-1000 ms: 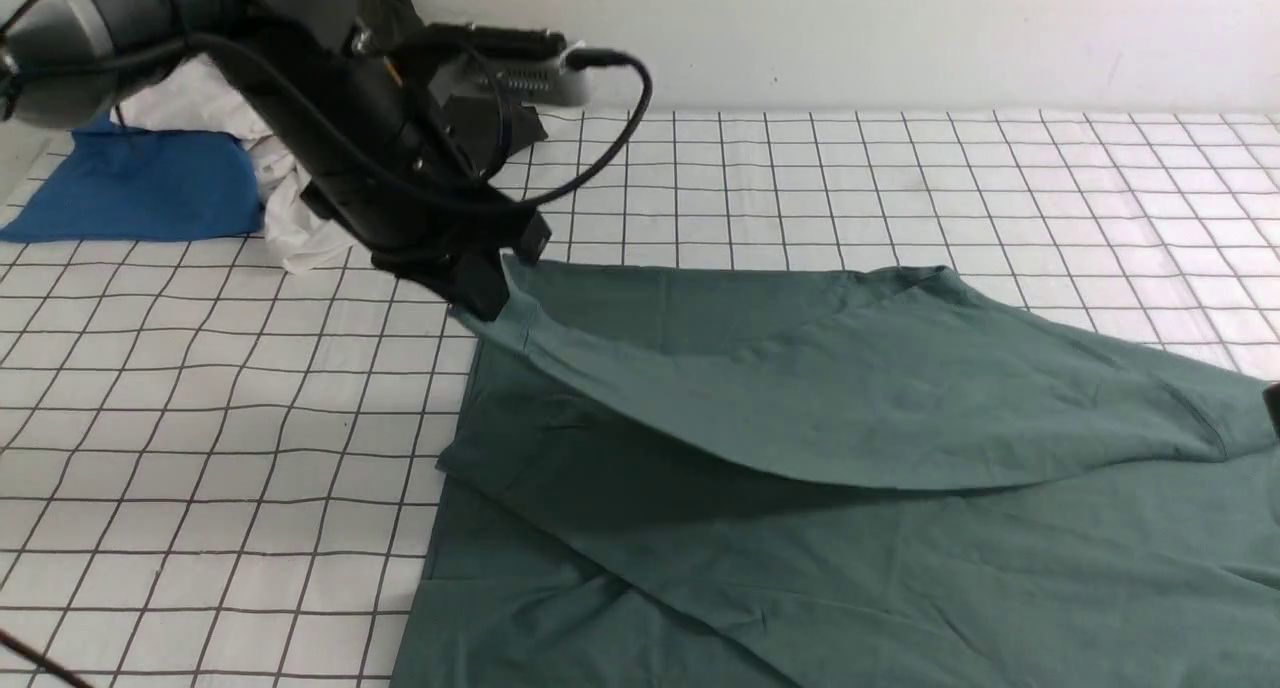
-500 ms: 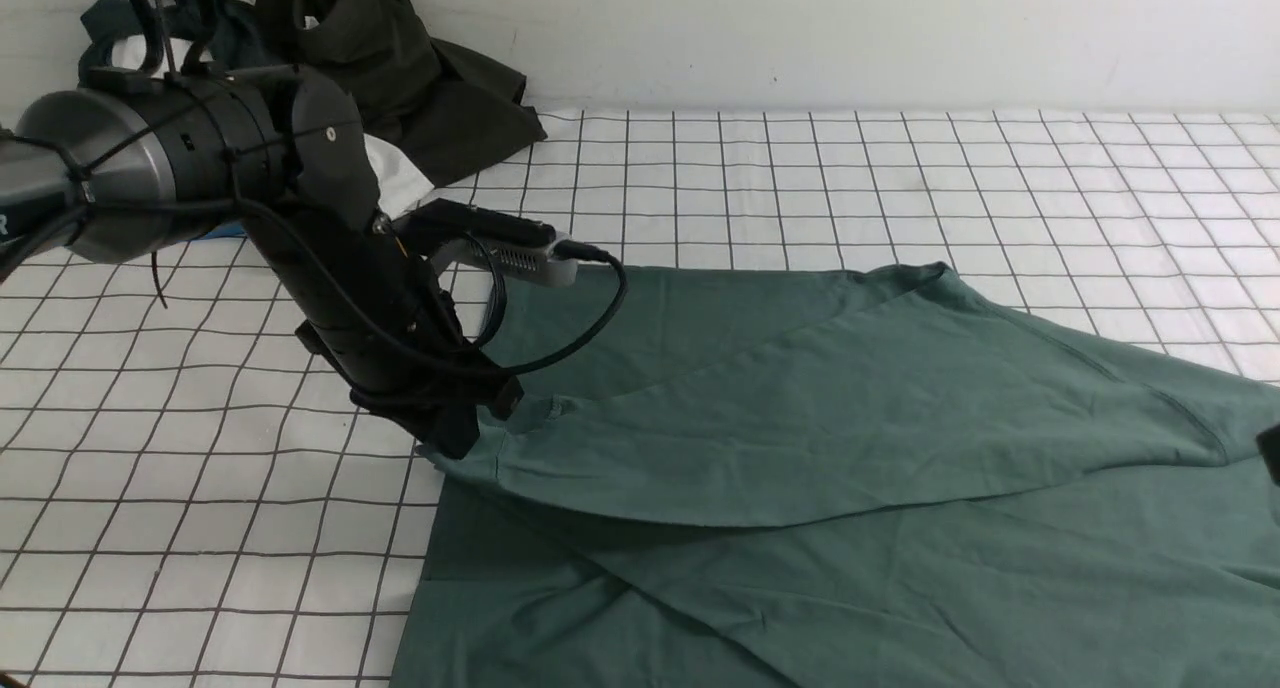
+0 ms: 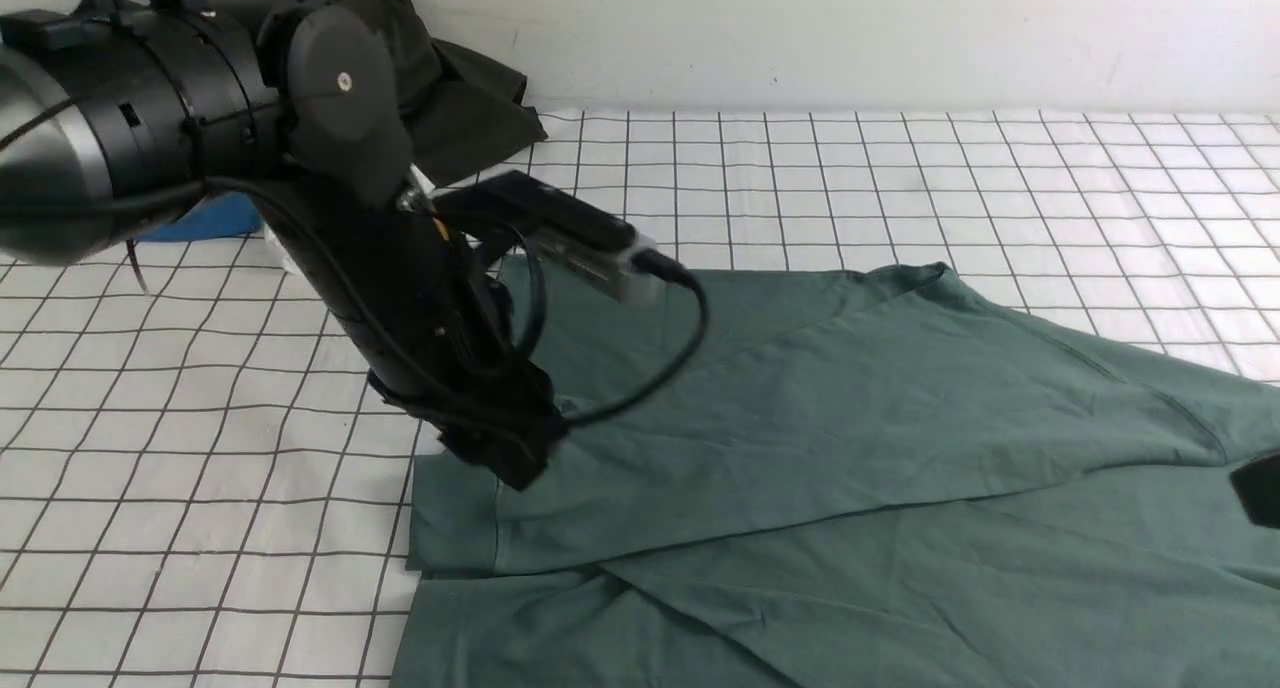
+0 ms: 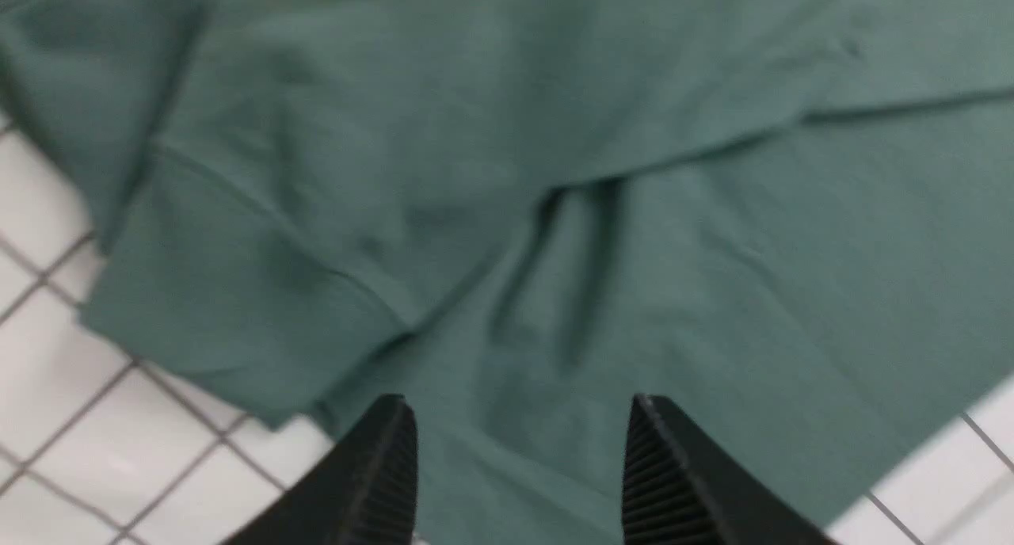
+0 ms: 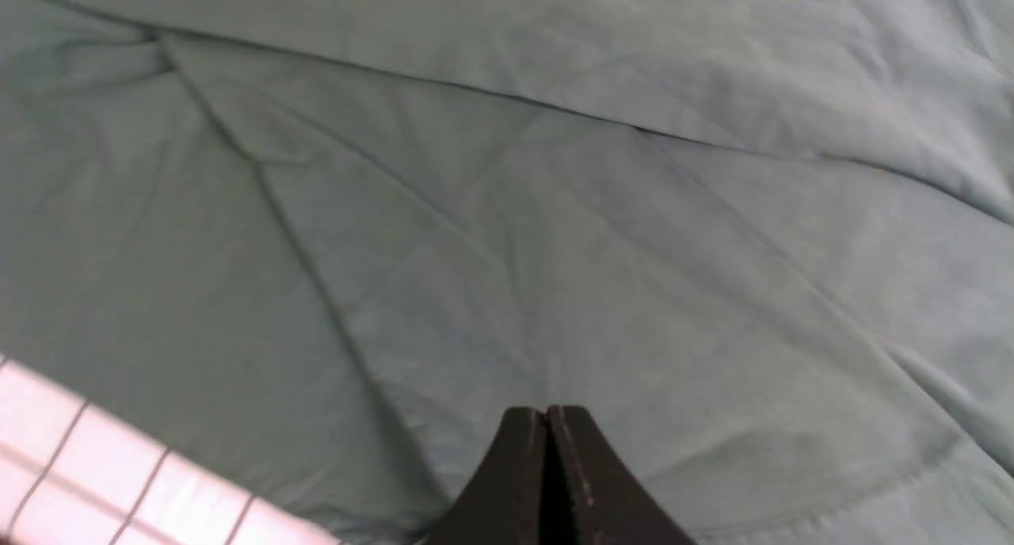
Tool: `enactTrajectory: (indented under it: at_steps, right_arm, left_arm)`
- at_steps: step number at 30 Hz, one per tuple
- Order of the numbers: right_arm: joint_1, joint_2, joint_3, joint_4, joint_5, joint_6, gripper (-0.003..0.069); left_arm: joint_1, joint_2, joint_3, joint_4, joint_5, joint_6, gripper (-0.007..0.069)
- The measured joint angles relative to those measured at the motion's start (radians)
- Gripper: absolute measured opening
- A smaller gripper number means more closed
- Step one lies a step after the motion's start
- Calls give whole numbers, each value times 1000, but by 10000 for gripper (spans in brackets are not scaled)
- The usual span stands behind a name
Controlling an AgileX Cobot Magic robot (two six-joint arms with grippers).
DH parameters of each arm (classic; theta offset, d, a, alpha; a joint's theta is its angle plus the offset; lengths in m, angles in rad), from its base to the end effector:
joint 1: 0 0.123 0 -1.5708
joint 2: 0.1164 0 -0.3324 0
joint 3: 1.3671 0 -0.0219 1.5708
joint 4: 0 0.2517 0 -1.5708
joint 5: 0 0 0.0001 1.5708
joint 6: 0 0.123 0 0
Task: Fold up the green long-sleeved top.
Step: Use both arms simultaneously to clamp the lower edge of the clothing fabric
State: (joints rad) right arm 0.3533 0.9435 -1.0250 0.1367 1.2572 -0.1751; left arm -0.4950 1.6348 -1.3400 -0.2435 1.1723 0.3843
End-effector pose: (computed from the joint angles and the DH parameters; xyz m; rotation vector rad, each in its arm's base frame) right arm 0.1246 0.0630 0.3689 -0.6824 2.5746 0.2448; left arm 0.2813 -0.1829 0.3021 1.1543 2.7075 -0.3601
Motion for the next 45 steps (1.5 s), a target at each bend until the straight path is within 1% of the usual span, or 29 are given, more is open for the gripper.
enactTrajectory:
  at_steps: [2,3,4,6,7,8,9,10,13,15,16,21,25,27,31,33,38,41,42,45]
  right_arm:
    - [55,0,0,17,0,-20,-14]
    - [68,0,0,18,0,-22,-14]
    - [116,-5,7,28,0,-26,-14]
    - [170,-19,26,32,0,-29,-14]
    - [174,-21,26,32,0,-29,-14]
    - [198,-36,49,32,0,-29,-14]
    - [207,-47,64,32,0,-30,-14]
    - [208,-47,67,32,0,-30,-14]
    - [212,-71,122,24,0,-32,-14]
    - [212,-74,137,12,0,-33,-14]
    - [212,-76,151,1,0,-33,-14]
    - [213,-76,163,-6,0,-33,-14]
    - [213,-76,163,-6,0,-33,-14]
    - [213,-76,163,-6,0,-33,-14]
    - [213,-76,163,-6,0,-34,-14]
    - [213,-76,163,-6,0,-34,-14]
    - [213,-76,163,-9,0,-34,-14]
    - [213,-76,163,-9,0,-34,-14]
    - [213,-76,163,-9,0,-34,-14]
    - [213,-76,163,-9,0,-34,-14]
  left_arm:
    - [-98,-45,41,23,22,16,305]
    - [-117,-59,52,30,27,19,298]
    - [-196,-95,123,67,34,26,278]
    - [-257,-124,202,112,34,30,263]
    - [-263,-127,212,112,34,30,262]
    - [-303,-147,289,140,34,44,253]
    - [-317,-156,338,149,34,54,252]
    - [-317,-158,347,150,34,56,251]
    - [-334,-166,497,160,26,103,246]
    - [-336,-166,535,163,8,127,244]
    - [-336,-166,582,166,-37,169,244]
    - [-336,-168,662,168,-181,262,251]
    - [-336,-168,702,181,-299,275,325]
    - [-336,-168,715,197,-356,276,380]
    - [-336,-155,731,204,-410,277,475]
    - [-336,-133,732,206,-421,279,493]
    - [-337,-94,720,225,-412,278,492]
    - [-338,-80,711,250,-408,276,437]
    - [-338,-79,710,252,-408,276,432]
    - [-338,-78,706,260,-407,275,350]
